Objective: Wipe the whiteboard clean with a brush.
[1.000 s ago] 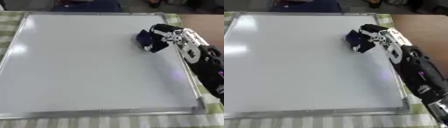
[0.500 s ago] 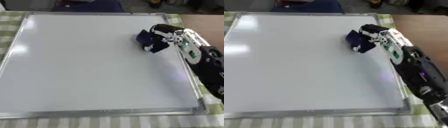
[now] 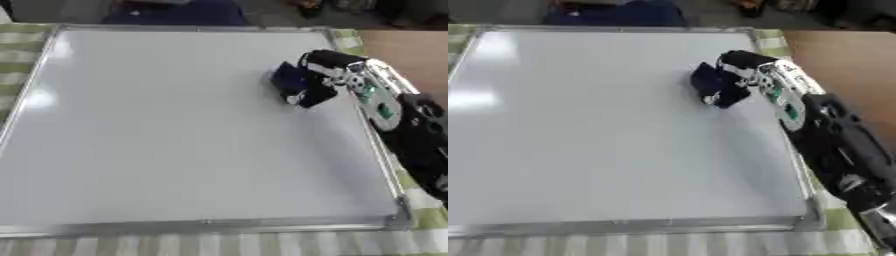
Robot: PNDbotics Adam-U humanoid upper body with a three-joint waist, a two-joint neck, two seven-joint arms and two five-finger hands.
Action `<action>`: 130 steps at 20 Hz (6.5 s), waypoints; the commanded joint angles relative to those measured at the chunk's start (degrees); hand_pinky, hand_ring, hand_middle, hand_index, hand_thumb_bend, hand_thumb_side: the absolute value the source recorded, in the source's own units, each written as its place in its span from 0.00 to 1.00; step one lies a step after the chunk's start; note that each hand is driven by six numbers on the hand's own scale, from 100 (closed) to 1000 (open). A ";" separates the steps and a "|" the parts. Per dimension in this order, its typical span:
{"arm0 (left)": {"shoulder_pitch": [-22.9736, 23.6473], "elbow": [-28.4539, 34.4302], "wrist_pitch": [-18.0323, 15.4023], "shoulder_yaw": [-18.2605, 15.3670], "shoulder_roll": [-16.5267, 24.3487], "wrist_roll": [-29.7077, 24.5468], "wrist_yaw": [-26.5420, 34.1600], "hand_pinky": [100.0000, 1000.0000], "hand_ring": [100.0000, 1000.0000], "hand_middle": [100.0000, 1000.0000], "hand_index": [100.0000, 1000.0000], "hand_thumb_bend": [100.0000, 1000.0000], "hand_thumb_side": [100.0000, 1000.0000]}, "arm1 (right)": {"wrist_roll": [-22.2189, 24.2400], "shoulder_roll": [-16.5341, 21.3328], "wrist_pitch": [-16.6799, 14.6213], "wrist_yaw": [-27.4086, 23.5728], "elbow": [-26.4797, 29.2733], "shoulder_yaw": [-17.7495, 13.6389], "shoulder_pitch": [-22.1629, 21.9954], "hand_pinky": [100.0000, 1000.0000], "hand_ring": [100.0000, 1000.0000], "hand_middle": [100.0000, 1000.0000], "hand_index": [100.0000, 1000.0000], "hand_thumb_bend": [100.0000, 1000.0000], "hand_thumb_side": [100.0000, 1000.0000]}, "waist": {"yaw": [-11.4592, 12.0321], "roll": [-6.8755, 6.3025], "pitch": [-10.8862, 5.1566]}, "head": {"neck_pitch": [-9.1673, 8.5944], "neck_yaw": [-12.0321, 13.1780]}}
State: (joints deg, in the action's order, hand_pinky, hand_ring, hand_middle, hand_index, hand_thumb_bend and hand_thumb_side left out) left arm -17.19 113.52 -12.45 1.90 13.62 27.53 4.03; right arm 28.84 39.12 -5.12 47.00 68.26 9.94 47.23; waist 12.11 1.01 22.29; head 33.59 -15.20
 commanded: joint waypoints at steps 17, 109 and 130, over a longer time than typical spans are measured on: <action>-0.55 1.07 -0.17 0.28 1.01 -0.72 0.22 0.58 0.78 0.77 0.58 0.13 1.00 | -2.36 1.83 0.26 1.61 1.65 0.14 0.08 0.71 0.79 0.77 0.17 0.18 0.45 | -0.25 -0.10 -1.36 | -0.40 0.71; -0.77 1.07 0.21 0.26 1.21 -2.05 0.29 0.59 0.79 0.78 0.58 0.11 1.00 | -1.74 2.63 2.39 3.04 1.77 2.76 -0.81 0.62 0.68 0.24 0.10 0.00 0.27 | 0.49 0.67 -1.06 | -0.77 1.18; -0.62 1.07 0.44 0.27 1.18 -2.29 0.27 0.59 0.80 0.78 0.58 0.11 1.00 | -6.03 1.89 7.68 3.45 -3.41 -0.67 1.25 0.60 0.65 0.21 0.09 0.00 0.25 | 0.43 0.56 -1.07 | -0.85 1.21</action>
State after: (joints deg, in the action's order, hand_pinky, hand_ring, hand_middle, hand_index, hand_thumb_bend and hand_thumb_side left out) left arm -17.61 113.52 -12.02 2.24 13.63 25.35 4.33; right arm 22.77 40.02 2.19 49.91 65.11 9.56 48.16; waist 12.64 1.78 22.11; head 33.34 -14.05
